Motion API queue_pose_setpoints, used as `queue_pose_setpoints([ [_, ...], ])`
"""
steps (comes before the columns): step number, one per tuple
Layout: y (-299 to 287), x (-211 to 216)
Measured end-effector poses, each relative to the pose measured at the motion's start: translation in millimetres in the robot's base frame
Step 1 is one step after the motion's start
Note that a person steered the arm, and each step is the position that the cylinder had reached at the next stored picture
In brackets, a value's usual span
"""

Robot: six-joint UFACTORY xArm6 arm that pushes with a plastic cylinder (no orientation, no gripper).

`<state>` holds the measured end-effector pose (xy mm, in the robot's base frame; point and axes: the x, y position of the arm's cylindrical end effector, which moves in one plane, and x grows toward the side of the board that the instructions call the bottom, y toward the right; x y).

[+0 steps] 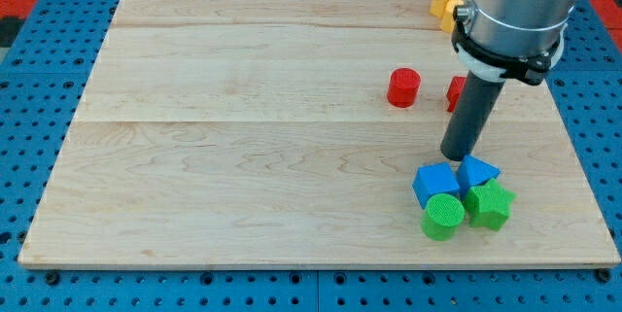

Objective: Drag the red blocks towards the bottom left side

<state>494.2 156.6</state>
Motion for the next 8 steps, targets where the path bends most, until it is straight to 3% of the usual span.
queue_pose_setpoints([
  [4,-1.2,-10.9],
  [5,31.5,-16.8],
  [7,64.1,-84.8],
  [8,-21.8,-83.3],
])
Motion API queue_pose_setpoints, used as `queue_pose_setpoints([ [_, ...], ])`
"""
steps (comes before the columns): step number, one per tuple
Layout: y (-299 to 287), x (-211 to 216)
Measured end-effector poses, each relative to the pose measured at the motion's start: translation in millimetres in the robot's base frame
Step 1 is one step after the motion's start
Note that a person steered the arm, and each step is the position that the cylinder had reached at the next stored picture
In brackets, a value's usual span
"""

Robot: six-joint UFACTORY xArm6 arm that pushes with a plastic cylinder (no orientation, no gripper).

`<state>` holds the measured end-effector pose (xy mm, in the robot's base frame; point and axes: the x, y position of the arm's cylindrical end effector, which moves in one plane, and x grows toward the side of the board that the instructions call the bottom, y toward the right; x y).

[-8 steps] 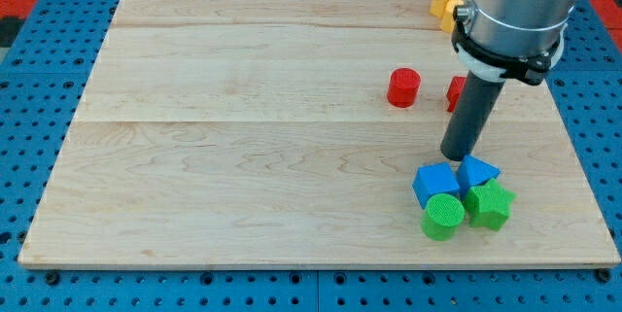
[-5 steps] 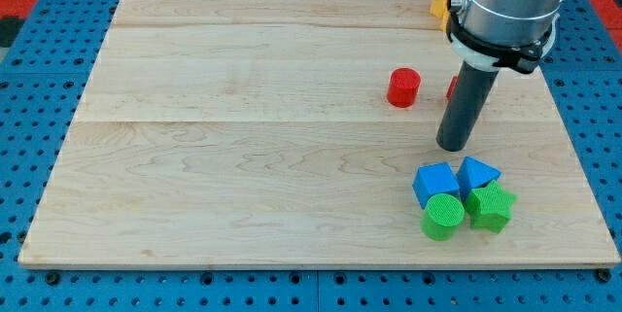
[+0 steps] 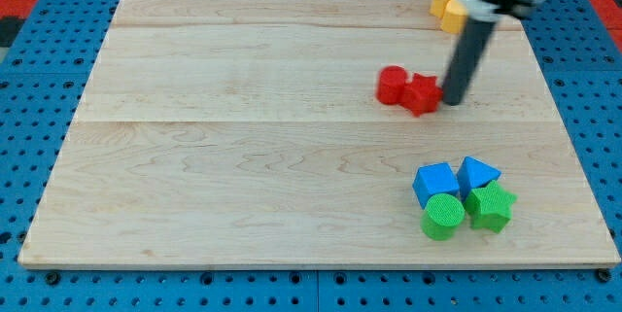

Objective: Drag the red blocks towards the bottom left side

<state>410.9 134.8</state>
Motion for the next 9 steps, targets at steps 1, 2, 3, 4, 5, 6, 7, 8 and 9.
queue_pose_setpoints([
  [1,-60.7,-15.9],
  [2,-82.1,-51.9],
  [3,-103.6,-68.8],
  [4,-165.3,-68.3],
  [5,-178.5,-94.8],
  [6,-213.4,-101.8],
  [7,-233.2,-53.9],
  [8,-233.2,-22.1],
  [9,-227.6,-40.7],
])
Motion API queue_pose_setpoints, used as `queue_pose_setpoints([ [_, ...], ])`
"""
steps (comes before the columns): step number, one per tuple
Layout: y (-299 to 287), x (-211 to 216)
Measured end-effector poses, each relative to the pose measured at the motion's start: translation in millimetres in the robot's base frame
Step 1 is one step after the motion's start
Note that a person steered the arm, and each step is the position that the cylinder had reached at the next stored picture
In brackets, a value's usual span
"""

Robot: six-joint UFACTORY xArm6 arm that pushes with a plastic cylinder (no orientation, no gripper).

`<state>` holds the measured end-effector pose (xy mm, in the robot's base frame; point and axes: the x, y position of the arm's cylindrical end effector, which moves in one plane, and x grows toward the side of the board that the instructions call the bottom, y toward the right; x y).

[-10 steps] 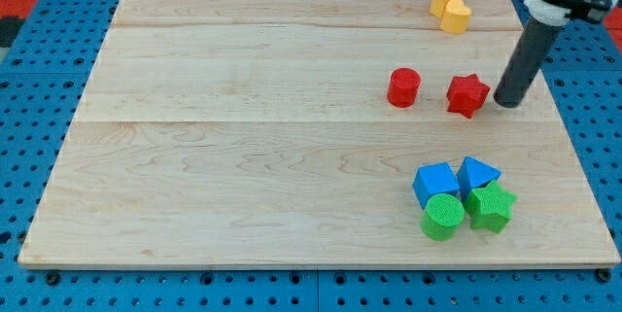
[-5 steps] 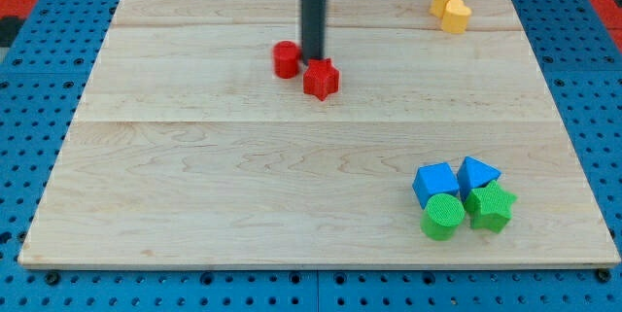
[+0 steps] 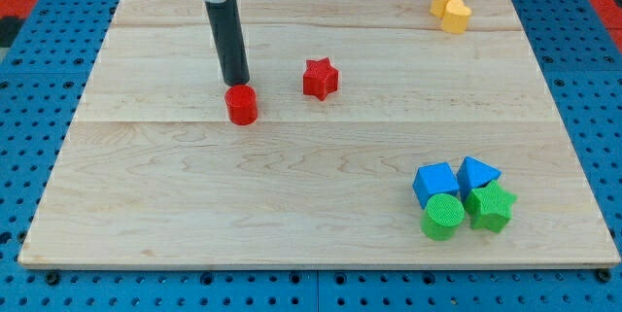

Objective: Drag the red blocks towards the bottom left side

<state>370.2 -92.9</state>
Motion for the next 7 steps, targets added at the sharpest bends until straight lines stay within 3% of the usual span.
queue_pose_setpoints([
  [1,20.4,28.0],
  [3,-53.8,119.9],
  [4,-24.1,111.6],
  [5,-13.5,137.7],
  [6,-76.1,180.0],
  [7,-107.8,186.2],
])
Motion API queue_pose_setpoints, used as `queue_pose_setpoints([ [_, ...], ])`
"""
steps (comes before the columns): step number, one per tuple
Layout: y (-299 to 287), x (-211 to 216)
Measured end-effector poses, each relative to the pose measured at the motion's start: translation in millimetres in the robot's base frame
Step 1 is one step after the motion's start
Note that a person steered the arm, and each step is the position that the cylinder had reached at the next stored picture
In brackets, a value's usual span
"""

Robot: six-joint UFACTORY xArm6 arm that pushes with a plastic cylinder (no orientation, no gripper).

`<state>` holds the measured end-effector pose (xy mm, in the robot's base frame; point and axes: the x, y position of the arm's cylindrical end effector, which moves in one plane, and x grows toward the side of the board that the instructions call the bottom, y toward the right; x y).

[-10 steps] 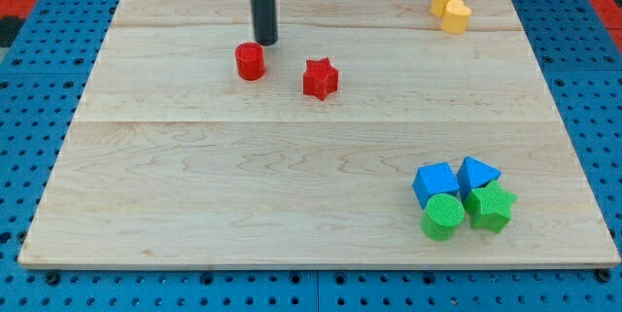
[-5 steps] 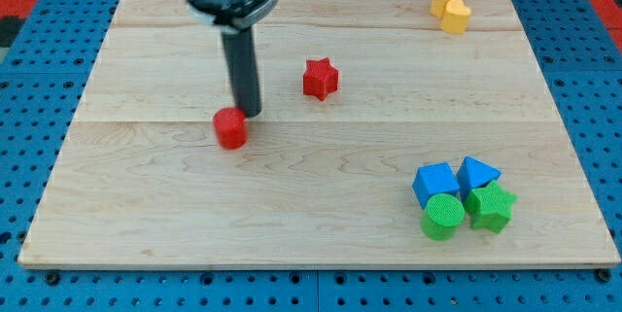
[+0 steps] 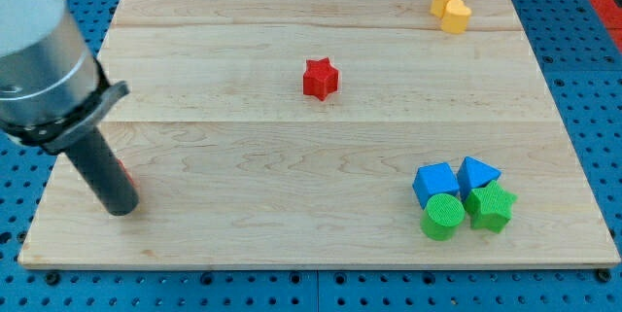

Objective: Drag the red blocks towards the bottom left side

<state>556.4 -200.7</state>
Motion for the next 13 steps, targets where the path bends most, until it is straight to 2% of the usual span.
queue_pose_setpoints([
  [1,48.5,-38.5],
  [2,158.5,-85.6],
  [3,255.7,-90.0],
  [4,324.3,-103.3],
  [5,295.0,-139.3],
  [7,229.0,-185.7],
  [8,153.2,-187.7],
  [9,146.4,-222.3],
  [10,85.4,-176.2],
  [11,67.2,-145.5],
  [12,97.7,-163.1],
  [13,98.1,-134.4],
])
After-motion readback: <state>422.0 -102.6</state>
